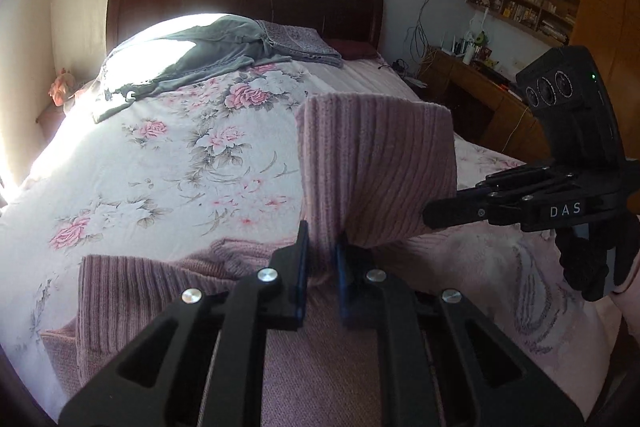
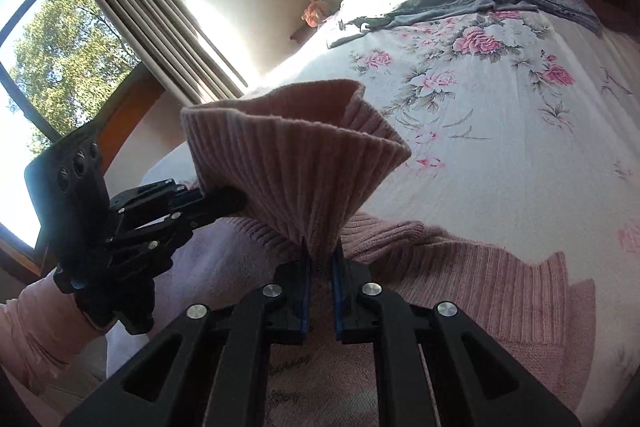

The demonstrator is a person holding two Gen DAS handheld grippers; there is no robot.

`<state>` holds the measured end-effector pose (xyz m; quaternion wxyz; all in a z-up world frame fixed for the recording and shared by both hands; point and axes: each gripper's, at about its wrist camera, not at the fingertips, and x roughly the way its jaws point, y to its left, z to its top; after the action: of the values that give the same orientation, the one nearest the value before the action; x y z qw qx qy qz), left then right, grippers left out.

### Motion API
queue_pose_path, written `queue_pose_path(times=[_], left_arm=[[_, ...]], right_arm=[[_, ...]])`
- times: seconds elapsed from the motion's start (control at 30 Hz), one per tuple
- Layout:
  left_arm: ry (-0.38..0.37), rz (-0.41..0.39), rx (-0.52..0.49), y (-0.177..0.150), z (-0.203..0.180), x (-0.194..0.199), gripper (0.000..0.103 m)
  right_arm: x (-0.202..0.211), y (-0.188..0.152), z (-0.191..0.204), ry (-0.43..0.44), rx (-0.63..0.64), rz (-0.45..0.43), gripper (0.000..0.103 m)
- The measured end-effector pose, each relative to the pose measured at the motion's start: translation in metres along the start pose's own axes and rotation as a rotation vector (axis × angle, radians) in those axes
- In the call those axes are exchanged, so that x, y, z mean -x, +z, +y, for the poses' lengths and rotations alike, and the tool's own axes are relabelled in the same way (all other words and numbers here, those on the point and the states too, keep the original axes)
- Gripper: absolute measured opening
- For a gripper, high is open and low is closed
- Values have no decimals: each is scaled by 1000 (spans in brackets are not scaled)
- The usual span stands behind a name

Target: Fold small clothes

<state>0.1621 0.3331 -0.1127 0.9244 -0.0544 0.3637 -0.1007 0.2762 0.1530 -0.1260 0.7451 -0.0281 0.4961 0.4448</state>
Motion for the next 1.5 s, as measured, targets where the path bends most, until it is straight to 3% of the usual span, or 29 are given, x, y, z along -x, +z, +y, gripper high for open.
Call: queue_pose_path(times=[0.1, 0.3, 0.43, 0.47, 0.53, 0.63, 0.73, 0.8, 0.93, 1.0, 1.13, 1.27, 1.3, 1.33, 1.37, 1.43, 1.5], left_arm=[[2, 76, -4, -23, 2, -15, 11], [-41, 53, 40, -29, 14, 10, 20], [-76, -52, 107, -3, 21, 36, 25], [-73, -48, 101, 7, 20, 33, 32], [-107, -35, 123, 26, 21, 21, 35], [-133, 57, 162, 50, 19, -14, 36], [-171, 182, 142, 48, 8, -47, 33], [-193, 252, 115, 34, -1, -58, 28], [-229, 294, 84, -5, -13, -52, 28], [-217, 250, 69, -21, -14, -42, 28], [-219, 198, 147, -32, -9, -36, 28], [-208, 174, 156, -37, -12, -34, 28], [-209, 173, 158, -38, -12, -32, 28], [-210, 175, 159, -38, -11, -30, 28], [-209, 176, 154, -39, -12, -27, 28], [-209, 178, 150, -39, -11, -17, 28], [-229, 167, 172, -37, -5, -1, 29]], right_arm=[[-19, -21, -1, -19, -24, 66, 8], [-17, -41, 1, -33, -25, 52, 9], [-15, -44, 9, -62, 12, 51, 9], [-15, -45, 11, -70, 26, 49, 9], [-15, -47, 16, -78, 42, 46, 9], [-14, -50, 16, -73, 40, 40, 9], [-10, -51, 14, -60, 20, 40, 9], [-3, -54, 9, -27, -14, 57, 15], [20, -60, -5, -32, -77, 61, 23], [31, -53, -12, -22, -120, 36, 26], [29, -19, -30, 45, -263, 14, 65], [-12, 7, -43, 99, -383, 99, 67], [-23, 9, -45, 97, -411, 125, 65], [-31, 9, -46, 101, -422, 135, 43], [-36, 10, -45, 133, -426, 132, 12], [-31, 8, -39, 202, -424, 75, 8], [-20, 5, -21, 195, -332, 36, 7]])
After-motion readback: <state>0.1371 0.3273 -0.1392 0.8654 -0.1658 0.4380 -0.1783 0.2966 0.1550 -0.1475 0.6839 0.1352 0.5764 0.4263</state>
